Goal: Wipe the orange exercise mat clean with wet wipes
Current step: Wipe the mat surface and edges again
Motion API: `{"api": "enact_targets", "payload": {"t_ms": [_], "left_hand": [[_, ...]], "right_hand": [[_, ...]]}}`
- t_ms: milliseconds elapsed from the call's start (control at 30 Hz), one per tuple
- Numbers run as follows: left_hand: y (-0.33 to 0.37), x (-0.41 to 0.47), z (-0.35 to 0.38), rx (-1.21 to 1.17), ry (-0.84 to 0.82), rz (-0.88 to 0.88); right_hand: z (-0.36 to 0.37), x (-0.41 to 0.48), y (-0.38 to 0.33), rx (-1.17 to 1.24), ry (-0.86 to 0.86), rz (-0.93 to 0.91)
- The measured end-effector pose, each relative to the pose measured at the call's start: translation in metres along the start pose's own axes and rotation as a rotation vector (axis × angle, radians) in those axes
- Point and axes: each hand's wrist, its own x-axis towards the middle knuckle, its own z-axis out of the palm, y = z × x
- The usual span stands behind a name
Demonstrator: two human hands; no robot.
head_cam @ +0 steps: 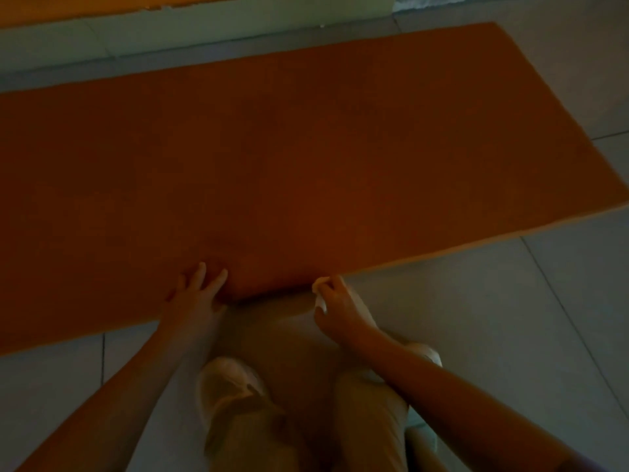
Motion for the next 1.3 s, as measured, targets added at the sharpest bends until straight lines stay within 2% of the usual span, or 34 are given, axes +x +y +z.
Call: {"api": "enact_targets", "payload": {"t_ms": [133,233,367,500,667,733,867,1000,1100,1200,1300], "left_hand": [[0.0,0.0,-0.003,-0.051,-0.034,0.018],[-0.005,0.002,-0.006,-0.077,-0.078,0.026],[-0.009,-0.001,-0.014,-0.069,-0.119,0.053],[-0.008,-0.003,-0.012,-0.061,-0.094,0.049],[-0.006,-0.006,-0.009,-0.054,-0.075,0.049],[-0.004,-0.009,-0.008,-0.054,-0.057,0.059],[-0.011,-0.017,-0.008,-0.039,0.002,0.098],[-0.035,-0.017,-0.003,-0.215,0.116,0.139],[-0.058,-0.017,0.004,-0.261,0.24,0.149],[-0.098,-0.017,0.014,-0.216,0.316,0.05],[-0.148,-0.019,0.024,-0.13,0.345,-0.064]], "right_hand": [[-0.007,0.001,0.009,-0.123,0.055,-0.107],[-0.011,-0.001,0.016,-0.218,0.008,-0.15],[-0.015,0.005,0.017,-0.219,0.003,-0.235],[-0.011,0.009,0.016,-0.293,0.013,-0.316],[0.002,0.018,0.007,-0.275,0.189,-0.402],[0.004,0.016,0.0,-0.258,0.25,-0.463],[0.011,0.017,-0.015,-0.261,0.257,-0.649],[0.026,0.044,-0.035,-0.343,0.281,-0.78],[0.043,0.061,-0.052,-0.414,0.245,-0.881],[0.064,0.072,-0.074,-0.373,0.169,-0.917],[0.079,0.085,-0.111,-0.452,-0.048,-0.917]]}}
